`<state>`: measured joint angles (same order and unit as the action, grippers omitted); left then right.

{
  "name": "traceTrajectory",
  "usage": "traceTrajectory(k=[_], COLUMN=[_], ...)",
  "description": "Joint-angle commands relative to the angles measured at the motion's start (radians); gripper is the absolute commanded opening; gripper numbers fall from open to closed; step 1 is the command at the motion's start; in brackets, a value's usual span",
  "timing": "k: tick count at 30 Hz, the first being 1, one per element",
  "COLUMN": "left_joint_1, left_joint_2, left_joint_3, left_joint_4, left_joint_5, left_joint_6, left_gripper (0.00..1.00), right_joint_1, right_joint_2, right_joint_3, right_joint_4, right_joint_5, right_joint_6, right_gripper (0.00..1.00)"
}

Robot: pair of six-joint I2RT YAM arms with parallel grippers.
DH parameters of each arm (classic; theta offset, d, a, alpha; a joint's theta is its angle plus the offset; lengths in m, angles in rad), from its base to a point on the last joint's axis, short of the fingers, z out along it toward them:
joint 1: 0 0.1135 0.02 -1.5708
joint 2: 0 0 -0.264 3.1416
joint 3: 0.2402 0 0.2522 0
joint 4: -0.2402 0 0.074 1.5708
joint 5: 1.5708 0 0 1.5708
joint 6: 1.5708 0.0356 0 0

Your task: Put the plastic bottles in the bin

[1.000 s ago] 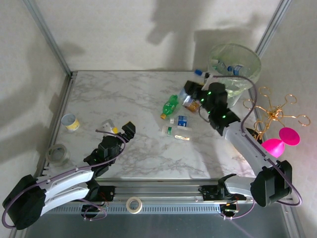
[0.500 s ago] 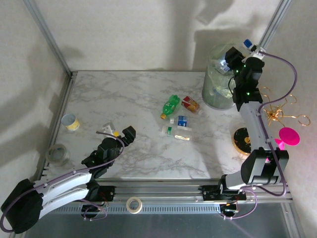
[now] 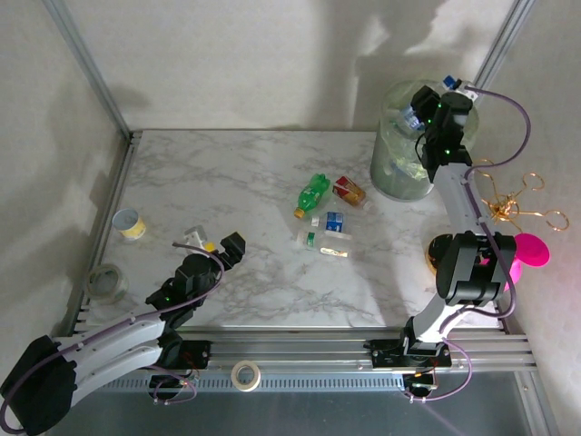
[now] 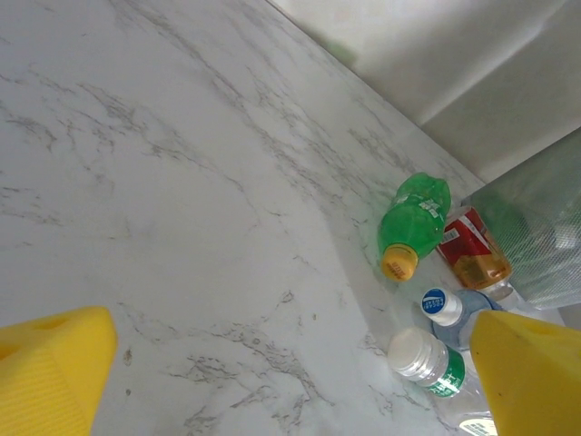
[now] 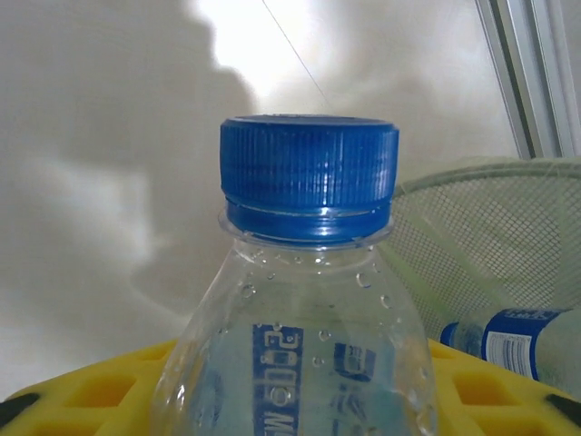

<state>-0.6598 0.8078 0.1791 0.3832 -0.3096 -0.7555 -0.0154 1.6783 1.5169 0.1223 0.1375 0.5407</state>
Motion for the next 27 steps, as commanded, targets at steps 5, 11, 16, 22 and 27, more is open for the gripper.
traceTrajectory(k=[5,11,16,22,27], left_joint_1=[0.017,0.022,0.028,0.041,0.058], left_joint_2=[0.003,0.01,0.016,0.032,0.071], left_joint_3=[0.002,0.01,0.035,0.09,0.131], left_joint_4=[-0.005,-0.001,-0.011,-0.018,-0.004], left_joint_5=[0.012,0.01,0.018,0.031,0.036], left_joint_6=[0.003,0.0,-0.004,0.007,0.023], left_gripper=[1.0,0.99,1.0,1.0,1.0], right_joint_1=[-0.005,-0.006,0.008,0.066,0.219], right_joint_2=[0.017,-0.022,-0.135,-0.282,-0.38], right_joint_3=[0.089,0.119,0.043,-0.093,-0.209], right_joint_4=[-0.056,-0.097,-0.069,-0.04,-0.049], right_joint_5=[0.001,-0.012,-0.005,-0.094,-0.116], right_joint_6=[-0.041,-0.093,-0.112,-0.14,-0.238], right_gripper=[0.71,0.84,0.92,0.99,0.99])
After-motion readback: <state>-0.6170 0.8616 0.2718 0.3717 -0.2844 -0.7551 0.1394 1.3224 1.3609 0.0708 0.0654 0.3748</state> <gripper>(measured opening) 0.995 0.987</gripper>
